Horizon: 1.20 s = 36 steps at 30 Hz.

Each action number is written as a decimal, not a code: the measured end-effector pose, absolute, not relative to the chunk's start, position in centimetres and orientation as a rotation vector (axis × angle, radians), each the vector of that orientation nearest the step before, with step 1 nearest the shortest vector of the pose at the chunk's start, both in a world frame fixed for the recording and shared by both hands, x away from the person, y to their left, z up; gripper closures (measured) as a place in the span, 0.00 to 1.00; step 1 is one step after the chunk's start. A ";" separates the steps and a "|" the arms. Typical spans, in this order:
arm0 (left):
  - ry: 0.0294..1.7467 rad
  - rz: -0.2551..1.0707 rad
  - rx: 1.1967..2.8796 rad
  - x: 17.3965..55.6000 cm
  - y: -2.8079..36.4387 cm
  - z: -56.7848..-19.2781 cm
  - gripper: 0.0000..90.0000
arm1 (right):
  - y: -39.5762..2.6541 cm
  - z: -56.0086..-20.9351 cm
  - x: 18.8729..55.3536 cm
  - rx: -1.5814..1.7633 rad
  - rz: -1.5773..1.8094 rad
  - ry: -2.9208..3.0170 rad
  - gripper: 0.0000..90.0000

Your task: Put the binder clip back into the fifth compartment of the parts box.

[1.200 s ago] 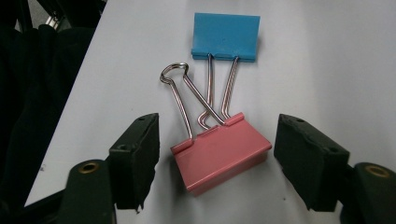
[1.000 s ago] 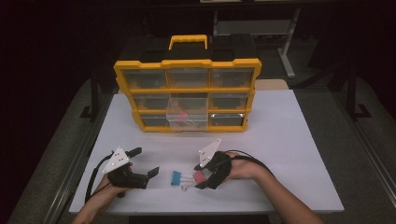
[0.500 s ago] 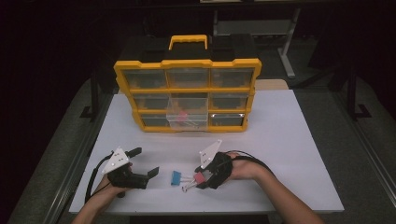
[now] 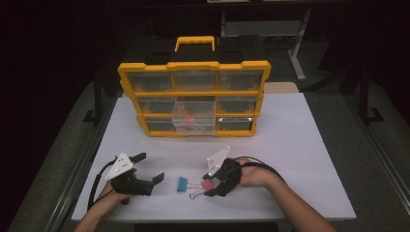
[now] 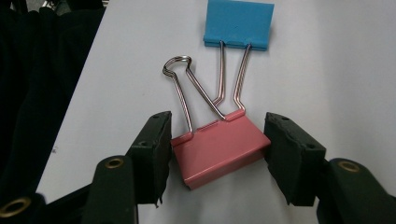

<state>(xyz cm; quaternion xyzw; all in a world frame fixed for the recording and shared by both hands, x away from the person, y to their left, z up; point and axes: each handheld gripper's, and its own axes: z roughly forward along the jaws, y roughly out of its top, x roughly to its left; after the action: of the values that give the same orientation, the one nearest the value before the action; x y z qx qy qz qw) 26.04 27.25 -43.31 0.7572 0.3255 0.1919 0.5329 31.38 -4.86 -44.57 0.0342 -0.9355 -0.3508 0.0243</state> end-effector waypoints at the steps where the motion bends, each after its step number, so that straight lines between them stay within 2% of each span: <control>1: 0.776 0.459 1.806 26.1 27.3 -43.3 0.00 | -4.9 -44.6 31.4 0.099 -1.083 -2.895 0.47; 36: 0.769 0.464 1.806 26.0 27.3 -43.3 0.00 | -7.2 -42.9 32.4 -0.132 -1.193 -2.875 0.47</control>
<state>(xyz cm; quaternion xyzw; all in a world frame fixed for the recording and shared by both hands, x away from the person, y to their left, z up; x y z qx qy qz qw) 26.04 27.28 -43.33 0.7575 0.3226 0.1945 0.5332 32.43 -7.20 -42.89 -0.0423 -0.9228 -0.3828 0.0129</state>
